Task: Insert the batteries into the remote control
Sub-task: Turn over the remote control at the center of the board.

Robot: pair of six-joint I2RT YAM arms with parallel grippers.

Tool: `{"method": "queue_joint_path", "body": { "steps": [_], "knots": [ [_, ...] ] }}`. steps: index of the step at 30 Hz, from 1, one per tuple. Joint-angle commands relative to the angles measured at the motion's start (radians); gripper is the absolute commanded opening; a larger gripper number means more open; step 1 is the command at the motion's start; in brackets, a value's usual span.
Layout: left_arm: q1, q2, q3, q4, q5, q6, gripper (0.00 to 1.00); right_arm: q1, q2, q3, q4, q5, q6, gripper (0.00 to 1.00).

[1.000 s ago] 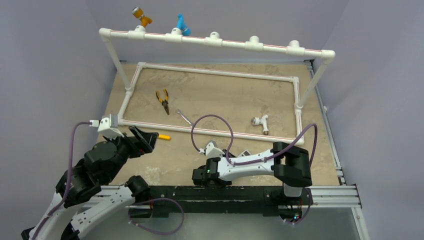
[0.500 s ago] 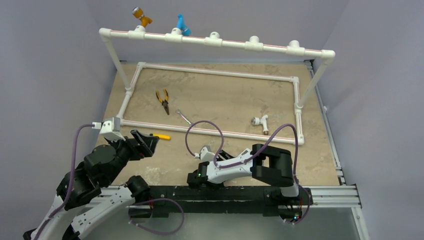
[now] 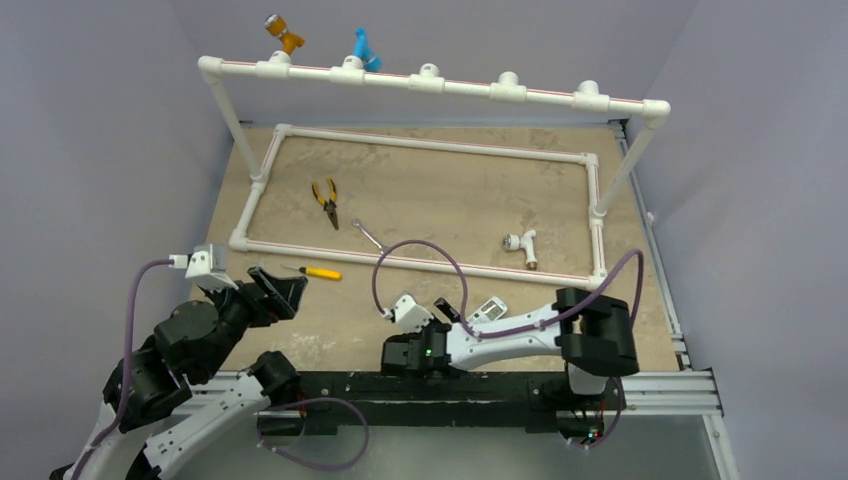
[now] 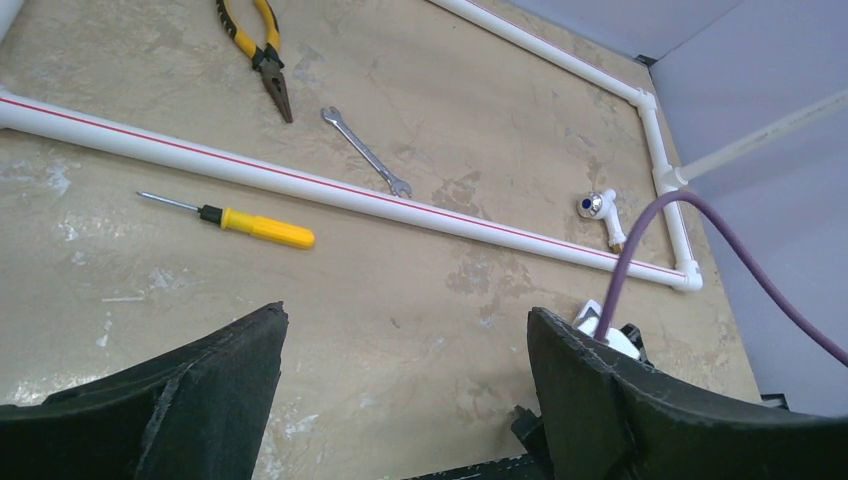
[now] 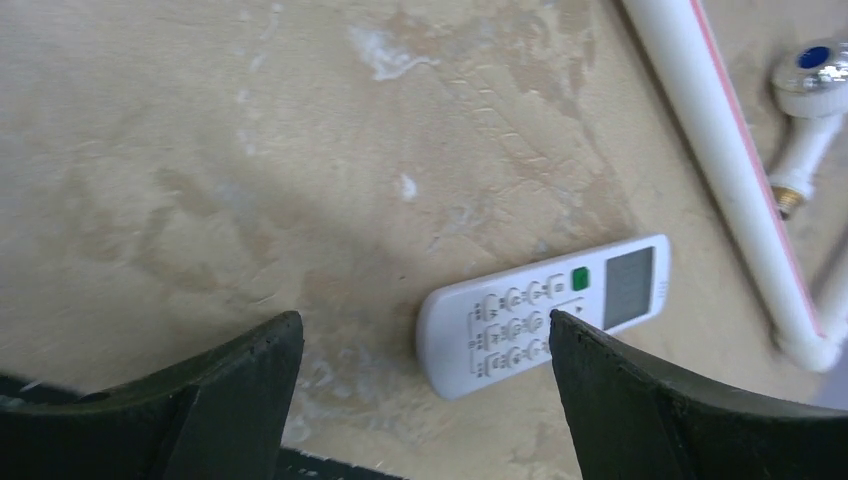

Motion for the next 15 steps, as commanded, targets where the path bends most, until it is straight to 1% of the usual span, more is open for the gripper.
{"method": "queue_joint_path", "body": {
  "steps": [1,4,6,8,9,10,13,15],
  "knots": [
    [0.004,-0.04,0.033,-0.042,-0.052,0.008,0.87,0.001,-0.195,-0.119,0.388,-0.133,-0.14,0.9],
    [0.004,-0.057,0.017,-0.075,-0.057,-0.016,0.87,-0.065,-0.313,-0.219,0.564,-0.185,-0.192,0.91],
    [0.004,-0.067,-0.001,-0.085,-0.055,-0.031,0.86,-0.146,-0.394,-0.301,0.694,-0.268,-0.205,0.91],
    [0.005,-0.077,-0.021,-0.089,-0.05,-0.037,0.86,-0.268,-0.482,-0.397,0.836,-0.407,-0.201,0.94],
    [0.004,-0.081,-0.029,-0.091,-0.049,-0.039,0.85,-0.315,-0.521,-0.436,0.894,-0.441,-0.201,0.96],
    [0.005,-0.084,-0.035,-0.093,-0.049,-0.041,0.85,-0.349,-0.553,-0.46,0.929,-0.502,-0.198,0.97],
    [0.004,-0.093,-0.059,-0.087,-0.039,-0.034,0.84,-0.533,-0.631,-0.53,1.028,-0.771,-0.175,0.98],
    [0.005,-0.103,-0.08,-0.071,-0.027,-0.017,0.84,-0.624,-0.679,-0.585,1.096,-0.929,-0.156,0.98]
  ]
}}
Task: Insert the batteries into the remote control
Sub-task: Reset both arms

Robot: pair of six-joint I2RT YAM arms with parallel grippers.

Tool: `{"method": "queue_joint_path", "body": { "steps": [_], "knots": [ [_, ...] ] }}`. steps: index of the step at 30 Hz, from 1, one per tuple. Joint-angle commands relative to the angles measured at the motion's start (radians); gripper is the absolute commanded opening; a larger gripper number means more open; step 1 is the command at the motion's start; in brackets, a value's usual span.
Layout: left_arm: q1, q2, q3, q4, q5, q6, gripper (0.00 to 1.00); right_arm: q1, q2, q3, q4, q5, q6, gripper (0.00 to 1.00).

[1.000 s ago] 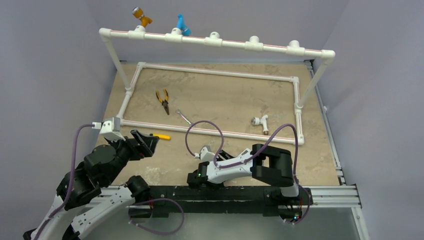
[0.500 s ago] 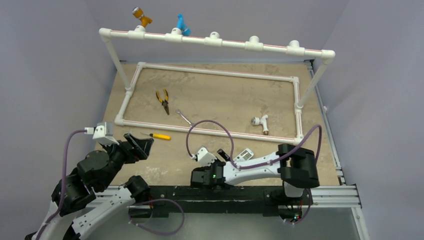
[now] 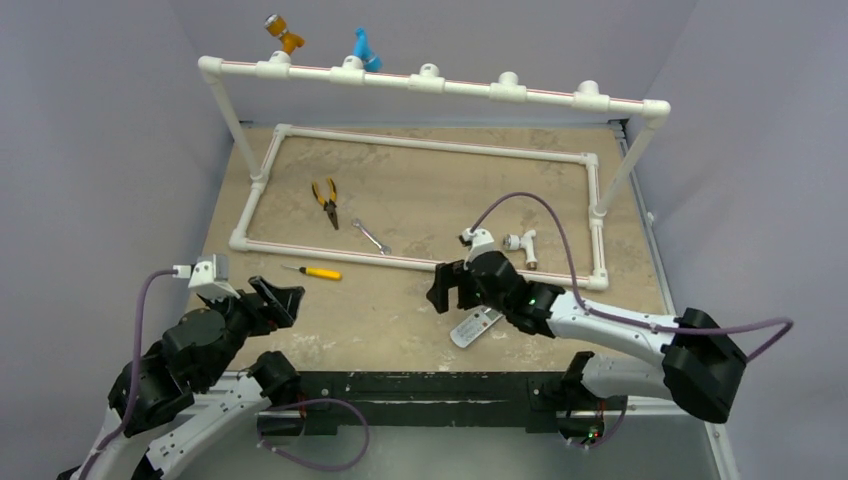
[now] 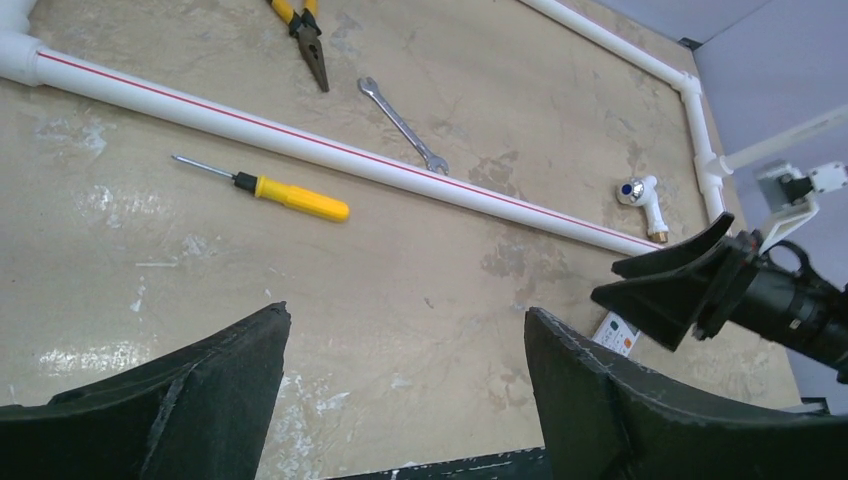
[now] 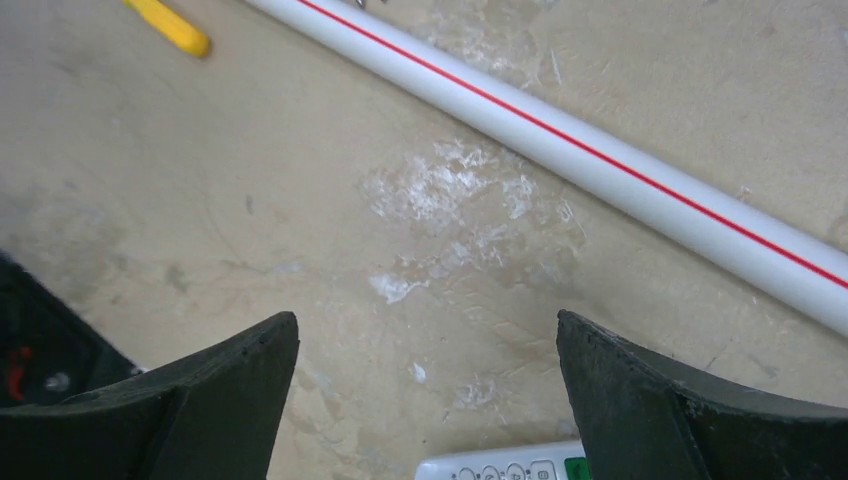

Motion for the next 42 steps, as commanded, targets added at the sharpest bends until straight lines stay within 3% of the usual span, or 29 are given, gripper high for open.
{"method": "queue_joint_path", "body": {
  "steps": [1,4,12,23,42],
  "knots": [
    [0.004,-0.024,-0.04,0.019,0.015,0.02,0.84,-0.176,-0.113,-0.1,0.274,-0.448,0.041,0.99],
    [0.005,-0.047,-0.072,0.031,0.028,0.037,0.84,-0.281,-0.207,-0.175,0.294,-0.525,0.087,0.99],
    [0.005,-0.094,-0.1,0.032,-0.024,0.03,0.86,-0.475,-0.636,-0.353,0.069,-0.447,0.164,0.99],
    [0.004,-0.006,-0.075,-0.012,-0.06,-0.007,0.88,-0.492,-1.071,-0.33,-0.387,-0.133,0.148,0.98],
    [0.002,-0.132,-0.092,-0.005,-0.085,0.003,0.89,-0.491,-1.16,-0.324,-0.476,0.061,0.197,0.99]
  ]
}}
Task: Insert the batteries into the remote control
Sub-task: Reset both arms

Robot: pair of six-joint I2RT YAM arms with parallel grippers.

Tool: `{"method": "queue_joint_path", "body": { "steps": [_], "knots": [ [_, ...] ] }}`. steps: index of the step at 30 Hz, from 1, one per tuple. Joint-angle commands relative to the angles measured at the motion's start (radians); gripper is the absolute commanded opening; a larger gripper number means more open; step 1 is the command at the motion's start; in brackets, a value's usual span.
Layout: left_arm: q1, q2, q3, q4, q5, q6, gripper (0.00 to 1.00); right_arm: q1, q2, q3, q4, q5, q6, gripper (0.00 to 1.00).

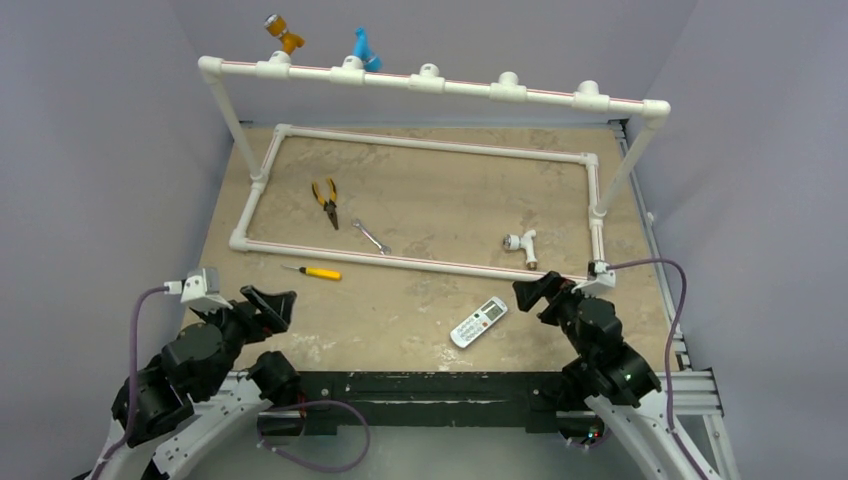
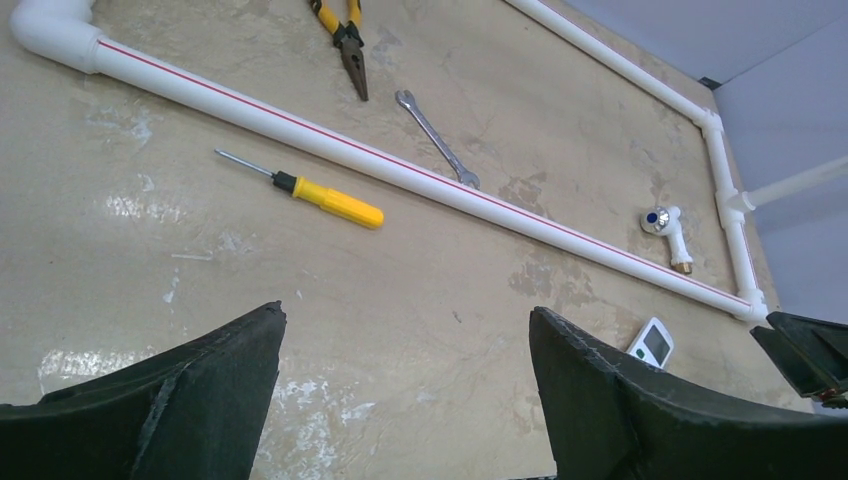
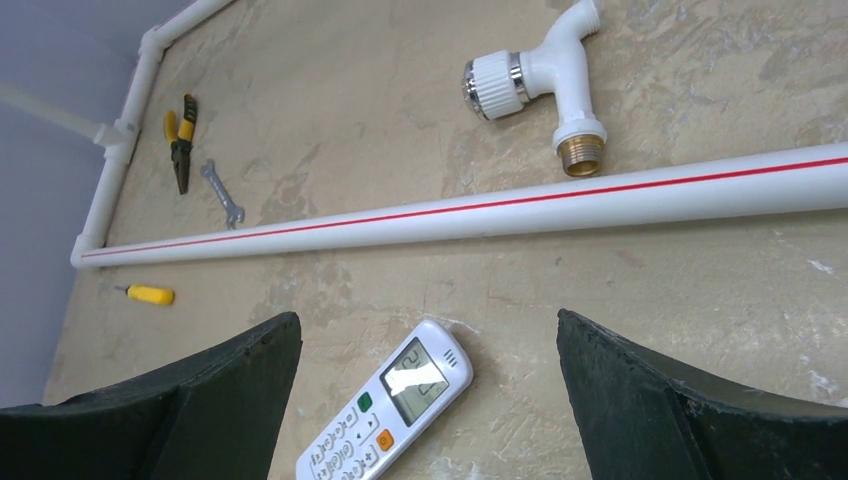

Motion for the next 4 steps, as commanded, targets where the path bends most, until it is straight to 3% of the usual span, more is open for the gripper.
{"method": "queue_joint_path", "body": {
  "steps": [1,4],
  "knots": [
    [0.0,0.014,0.007,0.025,-0.008,0.029,0.88,-0.001,-0.01,0.039,-0.018,0.092,0.015,0.99],
    [-0.001,0.064,0.028,0.0,-0.025,0.009,0.89,-0.001,-0.008,0.037,-0.015,0.099,0.025,0.99]
  ]
}}
